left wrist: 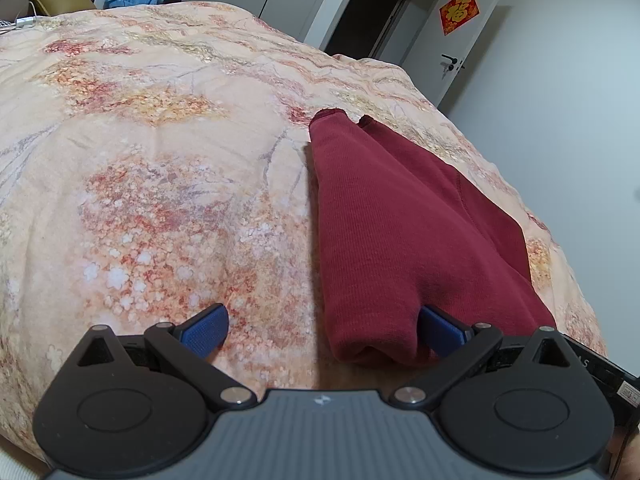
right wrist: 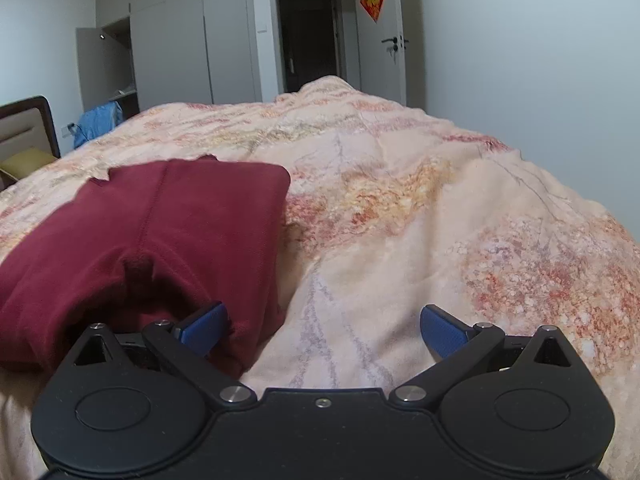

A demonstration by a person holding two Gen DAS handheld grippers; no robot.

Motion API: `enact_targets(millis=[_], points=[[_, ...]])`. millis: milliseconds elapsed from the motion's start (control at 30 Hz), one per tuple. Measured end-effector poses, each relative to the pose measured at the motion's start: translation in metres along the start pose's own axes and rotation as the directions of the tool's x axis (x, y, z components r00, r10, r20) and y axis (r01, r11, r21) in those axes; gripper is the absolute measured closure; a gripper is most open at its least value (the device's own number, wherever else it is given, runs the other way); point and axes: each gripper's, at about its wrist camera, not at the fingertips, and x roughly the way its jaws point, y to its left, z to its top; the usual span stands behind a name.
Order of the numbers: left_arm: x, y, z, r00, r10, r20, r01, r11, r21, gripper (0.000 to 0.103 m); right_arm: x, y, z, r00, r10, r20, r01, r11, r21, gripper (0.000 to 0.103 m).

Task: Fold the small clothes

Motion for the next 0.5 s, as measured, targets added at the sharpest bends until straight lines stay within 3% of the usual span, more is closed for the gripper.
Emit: enact_targets(millis=[267,500], points=[[-0.008,-0.003,0.013,0.999,-0.032,-0.032,0.035,0.995,0.091,0.000,-0.008,-0.020,0.023,0.982,0.150,0.111,-0.158,0.985,0.065,0.001],[0.006,-0.006,0.036,0.993,-0.118,0.020,0.115,0.989,0.093,0.000,0.043,-0.012,0.047,0.945,0.325,0.040,-0.327,0.928,0.177,0.000]])
